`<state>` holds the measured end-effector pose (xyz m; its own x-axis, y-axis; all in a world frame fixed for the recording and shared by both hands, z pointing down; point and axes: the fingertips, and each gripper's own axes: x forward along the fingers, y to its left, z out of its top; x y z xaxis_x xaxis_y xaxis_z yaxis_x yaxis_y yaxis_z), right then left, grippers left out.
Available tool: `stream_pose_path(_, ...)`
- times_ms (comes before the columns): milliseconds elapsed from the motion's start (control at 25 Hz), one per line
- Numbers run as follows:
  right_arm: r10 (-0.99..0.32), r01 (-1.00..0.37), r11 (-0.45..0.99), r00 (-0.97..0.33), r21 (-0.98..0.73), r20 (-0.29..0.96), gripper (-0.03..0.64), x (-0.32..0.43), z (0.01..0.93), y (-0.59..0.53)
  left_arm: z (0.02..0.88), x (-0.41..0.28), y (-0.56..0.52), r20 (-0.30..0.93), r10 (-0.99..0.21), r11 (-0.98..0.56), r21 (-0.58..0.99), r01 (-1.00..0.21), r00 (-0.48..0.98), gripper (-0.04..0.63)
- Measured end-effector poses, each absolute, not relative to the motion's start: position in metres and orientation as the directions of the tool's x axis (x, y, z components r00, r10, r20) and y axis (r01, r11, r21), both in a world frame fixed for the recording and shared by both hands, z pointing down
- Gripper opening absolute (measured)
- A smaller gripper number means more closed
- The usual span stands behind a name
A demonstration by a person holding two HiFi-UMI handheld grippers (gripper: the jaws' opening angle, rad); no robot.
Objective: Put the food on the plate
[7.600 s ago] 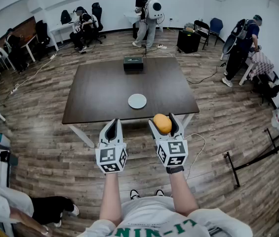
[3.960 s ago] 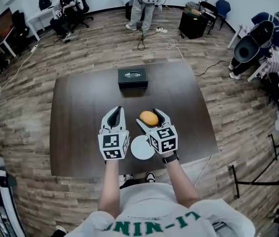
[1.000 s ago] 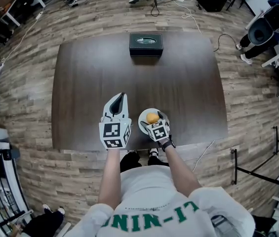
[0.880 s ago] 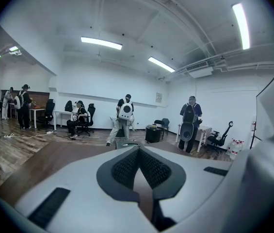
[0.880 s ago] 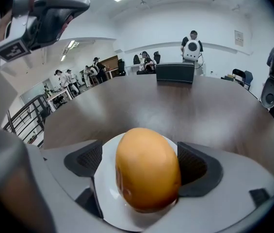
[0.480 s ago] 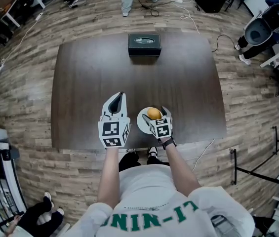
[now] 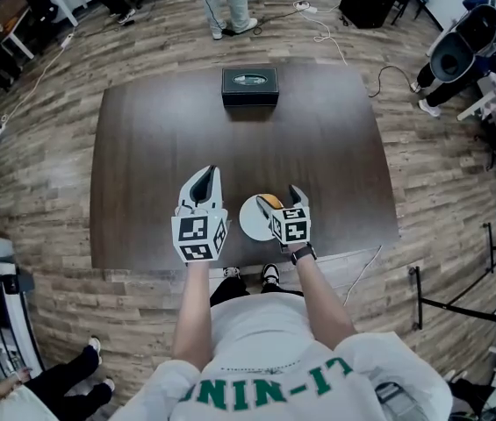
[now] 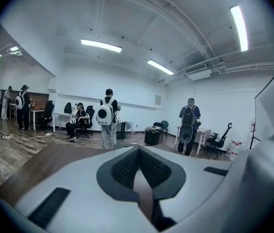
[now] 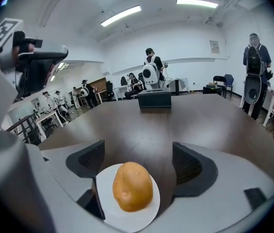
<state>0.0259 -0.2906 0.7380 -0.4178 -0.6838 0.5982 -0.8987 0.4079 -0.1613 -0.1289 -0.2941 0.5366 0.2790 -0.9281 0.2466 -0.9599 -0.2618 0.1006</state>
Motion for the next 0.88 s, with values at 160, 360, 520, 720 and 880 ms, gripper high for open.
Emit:
stream_pose_path(160, -0.73, -0.906, 0.394, -0.412, -0.156, 0.546, 0.4, 0.033, 0.708, -0.302, 0.53, -0.129, -0.295, 0.235, -0.933, -0.259, 0.087, -0.962, 0.273, 0.012)
stream_pose_path(360, -0.77, -0.907, 0.404, -0.408, -0.121, 0.491, 0.358, 0.037, 0.668, -0.312, 0.522, -0.128, -0.296, 0.221, -0.938, -0.257, 0.078, -0.963, 0.268, 0.012)
stream_pose_path(520, -0.804, -0.908, 0.412, -0.401, -0.075, 0.44, 0.317, 0.038, 0.627, -0.315, 0.513, -0.127, -0.295, 0.205, -0.942, -0.257, 0.07, -0.964, 0.266, 0.012)
stream_pose_path(720, -0.85, -0.91, 0.415, -0.398, -0.027, 0.346, 0.261, 0.037, 0.569, -0.321, 0.505, -0.126, -0.297, 0.192, -0.945, -0.257, 0.058, -0.965, 0.263, 0.012)
stream_pose_path(880, -0.872, -0.909, 0.417, -0.407, -0.024, 0.273, 0.22, 0.034, 0.529, -0.318, 0.499, -0.124, -0.296, 0.182, -0.946, -0.263, 0.048, -0.964, 0.268, 0.012)
